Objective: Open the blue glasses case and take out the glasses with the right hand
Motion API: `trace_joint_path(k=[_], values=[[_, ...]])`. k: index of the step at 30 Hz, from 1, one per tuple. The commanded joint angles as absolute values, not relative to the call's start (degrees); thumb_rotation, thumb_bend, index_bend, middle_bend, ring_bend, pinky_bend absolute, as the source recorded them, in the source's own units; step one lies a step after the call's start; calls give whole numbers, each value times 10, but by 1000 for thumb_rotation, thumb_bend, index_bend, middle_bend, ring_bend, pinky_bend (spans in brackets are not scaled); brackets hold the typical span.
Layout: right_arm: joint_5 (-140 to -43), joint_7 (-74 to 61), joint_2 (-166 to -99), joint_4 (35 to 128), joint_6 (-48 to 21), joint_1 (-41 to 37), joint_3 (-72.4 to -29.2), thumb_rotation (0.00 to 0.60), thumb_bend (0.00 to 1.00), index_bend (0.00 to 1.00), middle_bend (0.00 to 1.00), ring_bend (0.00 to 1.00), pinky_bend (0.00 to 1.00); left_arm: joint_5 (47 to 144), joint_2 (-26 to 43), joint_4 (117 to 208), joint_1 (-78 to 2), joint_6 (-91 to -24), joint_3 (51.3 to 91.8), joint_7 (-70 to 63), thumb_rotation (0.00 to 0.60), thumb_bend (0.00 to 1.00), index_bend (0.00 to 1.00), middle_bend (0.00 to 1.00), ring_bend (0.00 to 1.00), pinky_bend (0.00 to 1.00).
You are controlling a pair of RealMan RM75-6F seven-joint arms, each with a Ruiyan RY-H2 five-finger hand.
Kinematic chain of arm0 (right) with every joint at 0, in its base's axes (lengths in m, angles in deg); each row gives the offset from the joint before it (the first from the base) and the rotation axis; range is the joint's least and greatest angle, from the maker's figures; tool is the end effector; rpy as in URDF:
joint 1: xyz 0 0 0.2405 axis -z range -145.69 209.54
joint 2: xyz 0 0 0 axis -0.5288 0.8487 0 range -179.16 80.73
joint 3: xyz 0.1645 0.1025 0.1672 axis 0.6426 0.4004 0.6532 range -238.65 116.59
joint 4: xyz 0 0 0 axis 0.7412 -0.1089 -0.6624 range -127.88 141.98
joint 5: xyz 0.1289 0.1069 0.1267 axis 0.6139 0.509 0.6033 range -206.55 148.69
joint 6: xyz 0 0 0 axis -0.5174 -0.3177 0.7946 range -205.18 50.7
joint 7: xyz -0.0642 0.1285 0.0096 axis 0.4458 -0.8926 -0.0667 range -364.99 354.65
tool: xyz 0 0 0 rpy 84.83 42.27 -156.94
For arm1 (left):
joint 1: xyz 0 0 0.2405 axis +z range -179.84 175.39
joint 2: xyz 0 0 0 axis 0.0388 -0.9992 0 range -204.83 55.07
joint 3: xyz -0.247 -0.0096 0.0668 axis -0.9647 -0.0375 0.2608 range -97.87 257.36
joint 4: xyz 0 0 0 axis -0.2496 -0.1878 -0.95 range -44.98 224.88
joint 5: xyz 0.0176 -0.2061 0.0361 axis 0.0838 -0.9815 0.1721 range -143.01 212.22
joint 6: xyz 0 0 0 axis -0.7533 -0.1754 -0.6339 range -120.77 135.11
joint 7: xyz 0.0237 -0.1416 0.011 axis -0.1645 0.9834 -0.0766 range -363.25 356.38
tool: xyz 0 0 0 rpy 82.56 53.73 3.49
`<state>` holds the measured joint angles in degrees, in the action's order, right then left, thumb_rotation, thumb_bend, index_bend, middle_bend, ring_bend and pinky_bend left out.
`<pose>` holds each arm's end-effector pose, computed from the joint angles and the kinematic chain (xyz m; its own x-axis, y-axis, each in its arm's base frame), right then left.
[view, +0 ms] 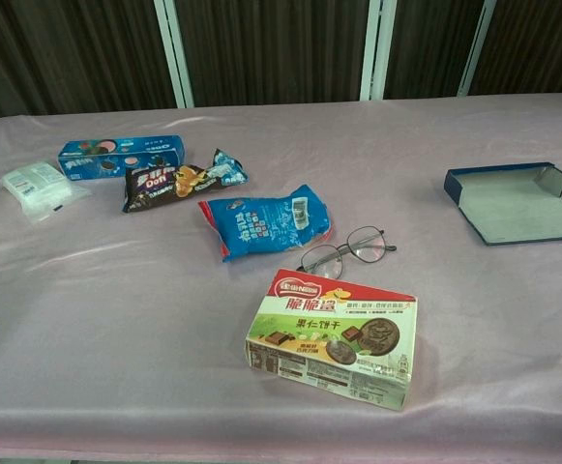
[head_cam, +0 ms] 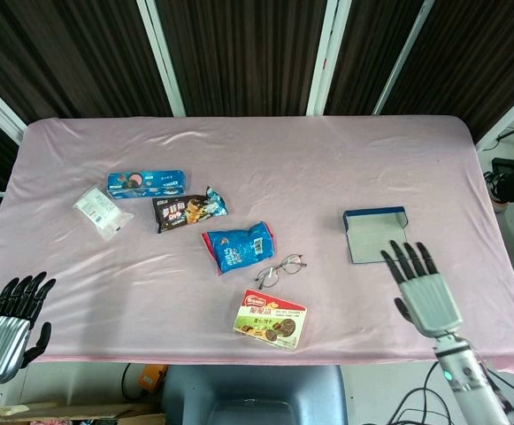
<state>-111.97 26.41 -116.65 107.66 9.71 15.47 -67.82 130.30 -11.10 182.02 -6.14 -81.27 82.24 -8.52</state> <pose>-0.2591 -0.1975 0.1152 0.7061 -0.0186 0.7079 -0.6997 -0.1725 0.6933 -0.2970 0.1544 0.1473 0.4926 0.0279 0.8698 0.8608 -0.1627 -0.4823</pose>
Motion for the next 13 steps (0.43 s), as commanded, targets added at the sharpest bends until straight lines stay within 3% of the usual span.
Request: trace_joint_path(k=[1, 5, 13], values=[[-1184, 98, -1152, 979, 229, 280, -727, 600, 416, 63, 0, 0, 0, 1305, -108, 1821, -60, -814, 823, -92, 600, 532, 0, 0, 0, 0], [-1184, 29, -1169, 911, 244, 305, -716, 600, 415, 67, 0, 0, 0, 1311, -105, 1822, -57, -818, 826, -104, 600, 532, 0, 0, 0, 0], [-1176, 2, -1159, 910, 200, 302, -692, 600, 415, 64, 0, 0, 0, 1318, -102, 1818, -54, -825, 827, -107, 600, 522, 0, 0, 0, 0]])
